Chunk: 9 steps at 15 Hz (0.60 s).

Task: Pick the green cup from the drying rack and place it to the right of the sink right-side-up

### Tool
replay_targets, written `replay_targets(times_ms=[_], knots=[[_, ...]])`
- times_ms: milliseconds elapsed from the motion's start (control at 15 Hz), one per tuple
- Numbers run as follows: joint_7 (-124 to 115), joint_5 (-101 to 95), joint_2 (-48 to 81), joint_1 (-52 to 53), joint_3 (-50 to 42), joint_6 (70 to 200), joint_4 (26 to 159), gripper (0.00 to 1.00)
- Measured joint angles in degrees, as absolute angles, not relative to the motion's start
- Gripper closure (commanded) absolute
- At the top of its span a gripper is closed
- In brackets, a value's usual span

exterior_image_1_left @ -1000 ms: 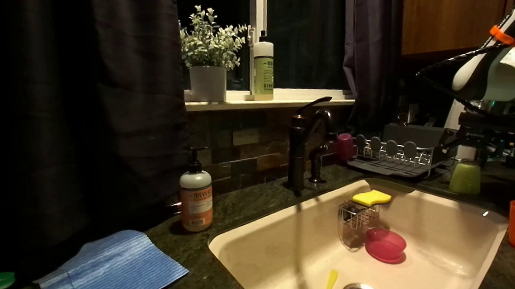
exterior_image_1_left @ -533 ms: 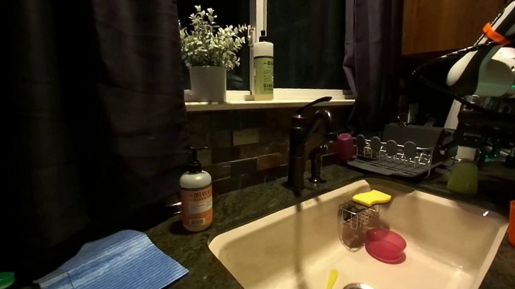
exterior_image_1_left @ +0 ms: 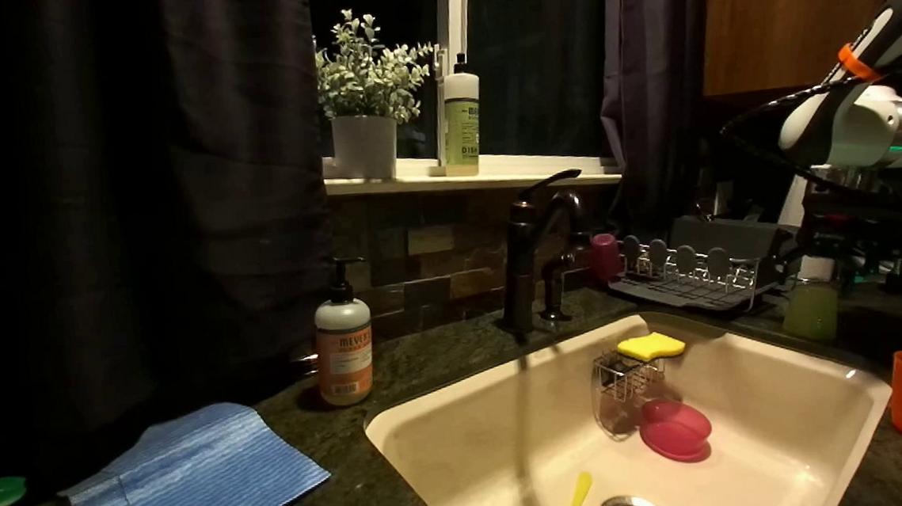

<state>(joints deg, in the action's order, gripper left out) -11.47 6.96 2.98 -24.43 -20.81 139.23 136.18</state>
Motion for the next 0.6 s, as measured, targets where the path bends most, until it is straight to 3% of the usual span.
replay_targets(times_ms=[600], knots=[[-10.4,5.4,6.6,-24.4,-21.7,137.9,133.7,0.0]])
